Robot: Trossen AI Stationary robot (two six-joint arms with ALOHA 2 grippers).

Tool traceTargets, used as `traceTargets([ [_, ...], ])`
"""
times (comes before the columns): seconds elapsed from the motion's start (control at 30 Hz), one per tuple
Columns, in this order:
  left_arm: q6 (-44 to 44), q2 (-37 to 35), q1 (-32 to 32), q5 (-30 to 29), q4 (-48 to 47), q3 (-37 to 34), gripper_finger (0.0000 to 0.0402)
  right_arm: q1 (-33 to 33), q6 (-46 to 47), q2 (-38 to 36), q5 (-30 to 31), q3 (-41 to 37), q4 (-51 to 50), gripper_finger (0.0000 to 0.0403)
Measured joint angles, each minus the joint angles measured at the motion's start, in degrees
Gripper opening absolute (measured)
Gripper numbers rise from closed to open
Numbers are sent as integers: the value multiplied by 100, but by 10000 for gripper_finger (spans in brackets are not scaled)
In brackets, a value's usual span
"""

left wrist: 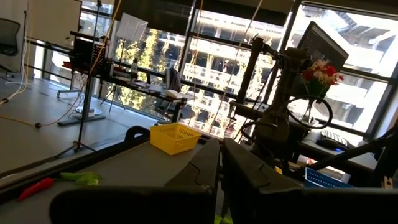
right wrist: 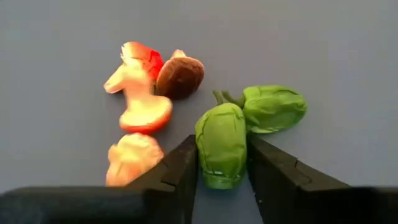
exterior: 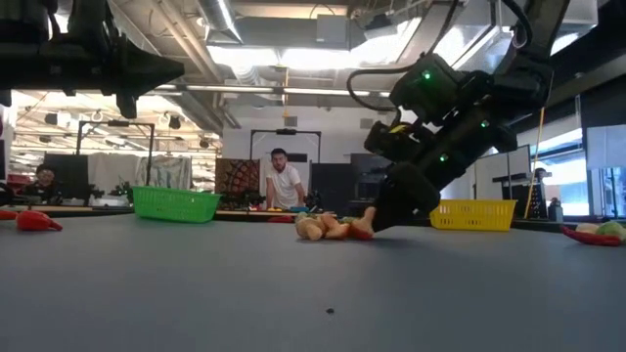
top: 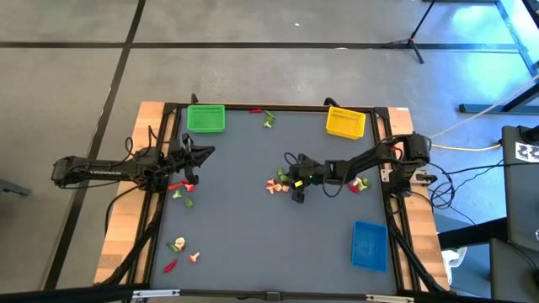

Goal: Sort produce into baskets
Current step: Put the green chili pepper into the yellow bin

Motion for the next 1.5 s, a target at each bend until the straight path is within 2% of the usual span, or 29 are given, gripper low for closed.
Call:
traceTargets([
  [0.27, 1, 0, 1, 0, -2, 0, 17, -2, -174, -315, 9, -7, -381, 18],
  [0.4, 2, 0, 1, -1, -3, 0, 17, -2, -322, -884, 21, -8, -1086, 17],
  [0.57, 103, 0, 1, -1, -3, 0, 17, -3, -451, -1834, 403, -9, -1875, 36],
  [0.73, 106, 0, 1, -26, -1, 0, 17, -233, -667, -2933, 655, -9, -3030, 27],
  [0.87, 141, 0, 1, -106, -1, 0, 17, -747, -670, -3688, 673, -9, -3755, 27],
  [1.1, 1, 2, -1, -453, -3, 0, 17, -2029, -909, -4579, 672, -9, -4262, 29],
  [1.33, -91, 124, -1, -471, -21, 0, 7, -3561, -1124, -4806, 633, -9, -4594, 30],
  [1.5, -93, 251, 1, -585, -8, 0, 5, -4517, -1290, -4607, 111, -9, -4580, 30],
])
